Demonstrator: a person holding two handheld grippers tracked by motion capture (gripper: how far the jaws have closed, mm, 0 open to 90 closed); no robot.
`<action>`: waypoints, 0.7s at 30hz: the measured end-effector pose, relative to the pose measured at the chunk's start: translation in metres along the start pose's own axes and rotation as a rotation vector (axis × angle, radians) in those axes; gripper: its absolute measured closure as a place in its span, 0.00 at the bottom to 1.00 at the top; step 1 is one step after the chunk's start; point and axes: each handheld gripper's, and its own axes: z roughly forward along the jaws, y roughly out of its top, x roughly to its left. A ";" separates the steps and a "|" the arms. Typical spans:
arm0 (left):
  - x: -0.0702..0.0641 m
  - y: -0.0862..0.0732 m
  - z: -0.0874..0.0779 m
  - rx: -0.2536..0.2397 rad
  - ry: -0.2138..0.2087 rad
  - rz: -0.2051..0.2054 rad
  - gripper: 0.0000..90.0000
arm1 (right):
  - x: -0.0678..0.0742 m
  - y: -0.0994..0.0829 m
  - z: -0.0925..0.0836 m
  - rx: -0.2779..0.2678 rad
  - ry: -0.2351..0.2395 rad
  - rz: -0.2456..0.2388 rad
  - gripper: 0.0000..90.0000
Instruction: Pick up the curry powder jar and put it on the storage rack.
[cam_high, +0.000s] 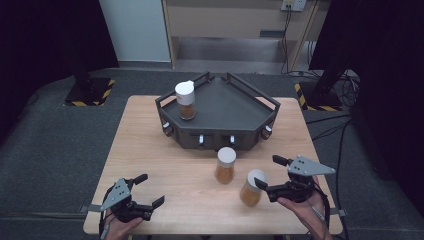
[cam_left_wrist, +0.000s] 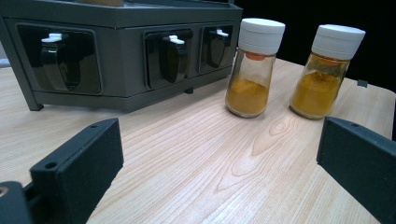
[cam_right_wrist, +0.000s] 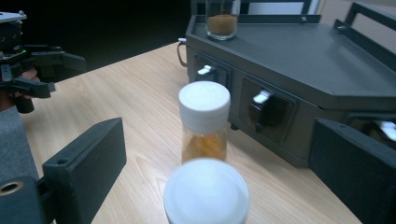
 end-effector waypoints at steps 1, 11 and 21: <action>0.000 0.000 0.000 0.000 0.000 0.000 0.00 | 0.000 0.003 0.003 0.004 0.003 -0.006 0.05; -0.001 0.001 0.000 0.003 0.003 0.003 0.00 | -0.009 0.032 0.038 0.057 0.054 -0.024 0.06; -0.001 0.001 -0.001 0.001 0.009 0.001 0.00 | -0.020 0.055 0.074 0.152 0.100 -0.035 0.06</action>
